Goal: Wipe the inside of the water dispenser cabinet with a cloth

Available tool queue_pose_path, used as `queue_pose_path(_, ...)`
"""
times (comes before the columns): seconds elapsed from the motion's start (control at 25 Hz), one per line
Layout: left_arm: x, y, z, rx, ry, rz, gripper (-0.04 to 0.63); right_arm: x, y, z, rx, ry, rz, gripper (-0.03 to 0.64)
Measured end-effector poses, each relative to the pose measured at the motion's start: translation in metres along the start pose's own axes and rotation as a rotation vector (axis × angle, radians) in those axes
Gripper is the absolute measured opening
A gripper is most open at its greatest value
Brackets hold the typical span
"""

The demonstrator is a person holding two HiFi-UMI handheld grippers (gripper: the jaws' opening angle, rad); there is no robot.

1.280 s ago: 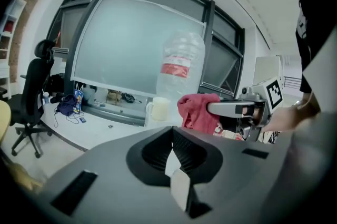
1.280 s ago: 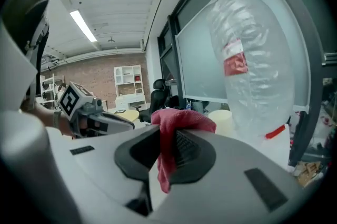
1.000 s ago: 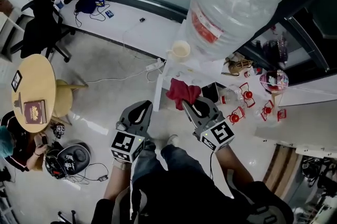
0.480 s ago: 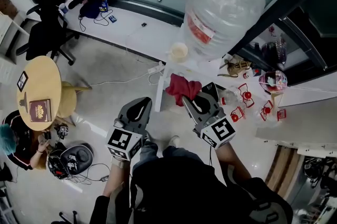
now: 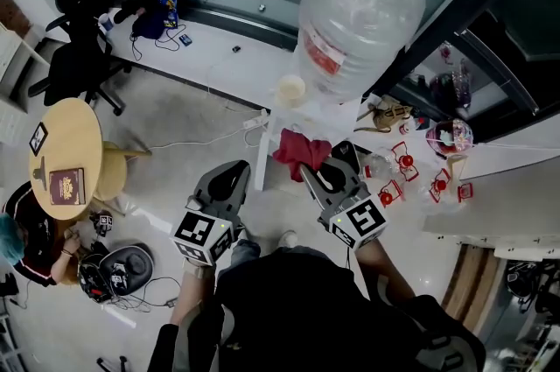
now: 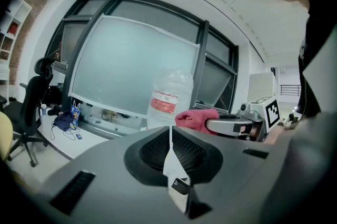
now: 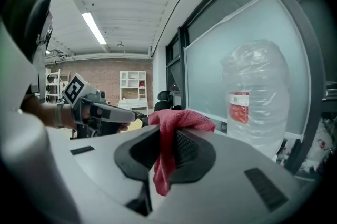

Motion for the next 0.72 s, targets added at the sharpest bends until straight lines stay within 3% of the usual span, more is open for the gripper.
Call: queue_pose_path(0.72, -0.001, 0.000, -0.032, 0.027, 0.026, 0.011, 0.008, -0.039, -0.002, -0.001, 0.028, 0.061, -0.047, 0.044)
Point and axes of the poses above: the fingertips, and each gripper's own axes: x forward along the fingers, z to its left, y out of its underside, the point moved 7 cm from there along -x, backward along the fingers, and after that the axes turned 1 degree about -x, right-handed, at the moved point
